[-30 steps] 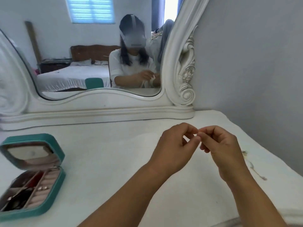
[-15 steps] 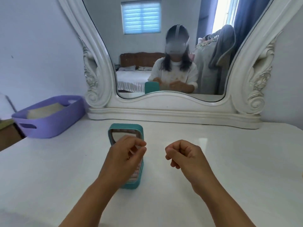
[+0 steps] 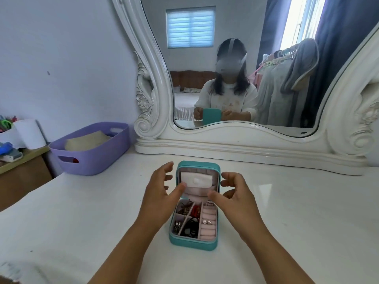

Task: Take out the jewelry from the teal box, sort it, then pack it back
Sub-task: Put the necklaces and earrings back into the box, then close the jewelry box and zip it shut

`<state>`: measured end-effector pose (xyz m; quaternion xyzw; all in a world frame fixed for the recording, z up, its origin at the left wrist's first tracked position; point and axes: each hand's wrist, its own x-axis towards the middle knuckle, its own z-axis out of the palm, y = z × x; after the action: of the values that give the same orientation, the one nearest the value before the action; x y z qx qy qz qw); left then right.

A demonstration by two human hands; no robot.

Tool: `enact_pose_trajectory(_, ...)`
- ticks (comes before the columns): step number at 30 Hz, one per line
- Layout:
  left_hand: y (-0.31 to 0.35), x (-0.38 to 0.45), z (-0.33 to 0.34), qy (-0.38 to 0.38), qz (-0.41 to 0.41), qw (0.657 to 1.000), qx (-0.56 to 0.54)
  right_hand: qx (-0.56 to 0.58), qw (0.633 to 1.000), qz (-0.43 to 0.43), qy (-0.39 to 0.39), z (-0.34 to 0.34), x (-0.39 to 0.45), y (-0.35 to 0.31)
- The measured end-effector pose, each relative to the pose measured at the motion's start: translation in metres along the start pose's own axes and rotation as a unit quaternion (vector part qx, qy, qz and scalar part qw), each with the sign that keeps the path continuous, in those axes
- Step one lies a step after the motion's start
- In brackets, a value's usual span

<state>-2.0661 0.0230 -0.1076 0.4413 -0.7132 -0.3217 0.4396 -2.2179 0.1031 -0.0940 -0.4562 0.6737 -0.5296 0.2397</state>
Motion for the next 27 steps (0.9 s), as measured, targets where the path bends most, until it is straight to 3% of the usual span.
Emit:
enact_pose_trajectory(5, 0.001, 0.000, 0.002, -0.112, -0.002, 0.991, -0.071, 0.017, 0.999, -0.030, -0.021, 0.004, 0.003, -0.005)
enact_pose_trajectory(9, 0.006, -0.010, -0.005, -0.102, 0.013, 0.987, -0.120, 0.028, 0.997, -0.049, -0.045, 0.003, -0.003, -0.004)
enact_pose_trajectory(13, -0.007, -0.020, -0.010, -0.068, 0.054, 0.991, -0.101, 0.004, 0.997, -0.059, -0.050, 0.003, -0.017, 0.004)
enact_pose_trajectory(19, -0.029, -0.035, -0.013, -0.107, 0.047, 0.989, -0.088, -0.065, 0.991, -0.091, -0.079, 0.006, -0.032, 0.022)
enact_pose_trajectory(24, -0.035, -0.039, -0.012, -0.166, 0.005, 0.982, -0.092, -0.078, 0.990, -0.049, -0.110, 0.005, -0.036, 0.030)
enact_pose_trajectory(27, -0.031, -0.034, -0.010, -0.234, -0.045, 0.962, -0.135, 0.017, 0.986, 0.035, -0.162, 0.004, -0.032, 0.034)
